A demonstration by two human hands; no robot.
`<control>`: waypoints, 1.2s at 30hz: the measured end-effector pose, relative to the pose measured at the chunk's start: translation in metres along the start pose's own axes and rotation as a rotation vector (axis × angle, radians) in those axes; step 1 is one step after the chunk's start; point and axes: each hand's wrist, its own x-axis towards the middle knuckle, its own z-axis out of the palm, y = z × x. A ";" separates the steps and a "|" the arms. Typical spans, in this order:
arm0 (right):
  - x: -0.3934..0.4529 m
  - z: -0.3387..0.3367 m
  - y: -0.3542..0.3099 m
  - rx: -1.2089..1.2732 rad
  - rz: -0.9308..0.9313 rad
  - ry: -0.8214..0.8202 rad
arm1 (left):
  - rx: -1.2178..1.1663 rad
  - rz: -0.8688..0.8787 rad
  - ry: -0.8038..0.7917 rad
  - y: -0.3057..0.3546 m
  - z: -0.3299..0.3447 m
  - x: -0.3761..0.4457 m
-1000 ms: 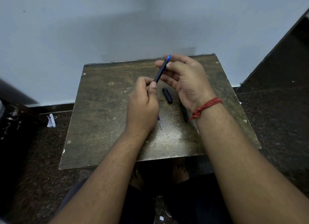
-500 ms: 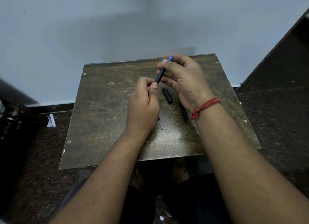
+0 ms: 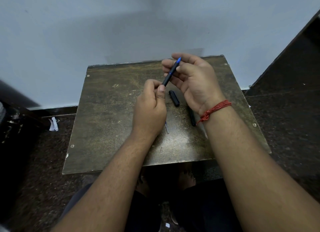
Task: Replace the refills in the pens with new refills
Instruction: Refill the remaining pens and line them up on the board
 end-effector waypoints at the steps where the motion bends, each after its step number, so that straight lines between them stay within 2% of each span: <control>1: -0.001 0.000 0.000 -0.004 0.015 -0.003 | 0.000 0.003 0.001 0.000 0.000 0.000; 6: -0.001 0.000 0.007 -0.160 -0.006 0.021 | 0.001 0.005 -0.002 0.000 0.000 -0.001; 15: 0.002 -0.003 0.004 -0.083 0.021 0.018 | 0.002 -0.002 -0.005 -0.001 0.000 0.000; 21: 0.002 -0.003 0.009 -0.269 -0.024 0.048 | 0.010 -0.003 -0.008 -0.001 0.001 0.000; 30: 0.002 -0.009 -0.002 -0.063 -0.002 0.075 | 0.012 -0.013 -0.016 -0.001 0.000 -0.001; 36: 0.002 -0.013 -0.005 -0.090 -0.034 0.096 | 0.025 0.004 -0.039 -0.003 0.000 -0.001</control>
